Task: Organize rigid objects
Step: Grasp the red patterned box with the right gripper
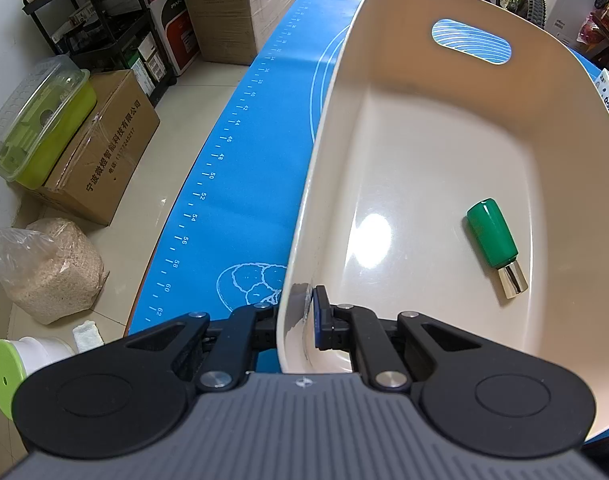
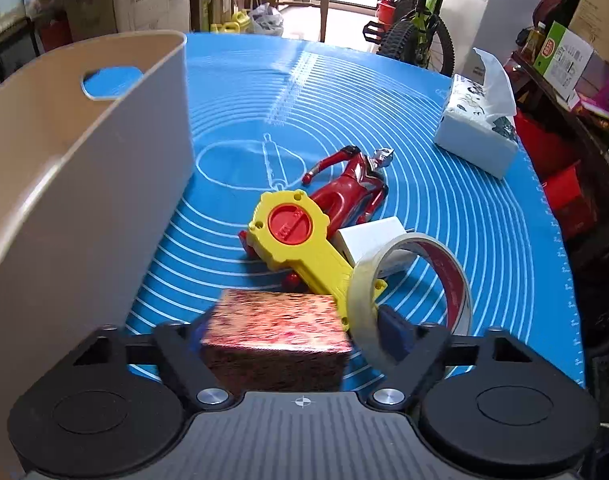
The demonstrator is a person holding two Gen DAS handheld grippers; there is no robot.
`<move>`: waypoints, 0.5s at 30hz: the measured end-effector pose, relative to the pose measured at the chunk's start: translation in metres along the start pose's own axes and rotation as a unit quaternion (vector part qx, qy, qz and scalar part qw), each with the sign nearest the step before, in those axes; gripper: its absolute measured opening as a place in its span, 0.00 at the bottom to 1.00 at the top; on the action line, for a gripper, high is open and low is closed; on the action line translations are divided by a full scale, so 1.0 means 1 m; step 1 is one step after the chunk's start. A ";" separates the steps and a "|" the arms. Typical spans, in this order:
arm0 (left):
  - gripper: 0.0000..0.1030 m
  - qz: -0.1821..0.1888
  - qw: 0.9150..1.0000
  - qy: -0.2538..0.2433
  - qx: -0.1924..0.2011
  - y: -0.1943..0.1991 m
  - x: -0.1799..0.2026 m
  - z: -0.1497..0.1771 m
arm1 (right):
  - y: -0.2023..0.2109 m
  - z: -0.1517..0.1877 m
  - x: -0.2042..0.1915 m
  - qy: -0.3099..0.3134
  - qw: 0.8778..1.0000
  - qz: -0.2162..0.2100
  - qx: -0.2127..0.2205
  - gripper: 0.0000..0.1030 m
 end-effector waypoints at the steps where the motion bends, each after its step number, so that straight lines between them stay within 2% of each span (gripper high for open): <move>1: 0.11 0.000 1.000 0.000 0.000 0.000 0.000 0.000 | 0.003 -0.001 0.000 -0.004 1.000 -0.004 0.000 0.66; 4: 0.11 0.000 1.000 0.000 0.000 0.000 0.000 0.000 | 0.010 -0.002 -0.002 -0.011 1.000 -0.012 0.002 0.62; 8: 0.11 0.000 1.000 0.000 0.000 0.000 0.001 0.000 | 0.022 -0.005 -0.003 -0.015 1.000 -0.016 0.013 0.62; 15: 0.11 0.000 1.000 0.000 -0.001 0.000 0.001 0.000 | 0.057 -0.029 -0.006 -0.025 0.997 -0.026 0.068 0.62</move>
Point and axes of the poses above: each gripper's, at about its wrist camera, not at the fingertips, and y roughly against the way its jaws point, x to its right, z to its underside, the point moved 6 cm from there along -y, roughly the way its jaws point, and after that the axes turned 12 degrees about x, right-handed, at the moved point
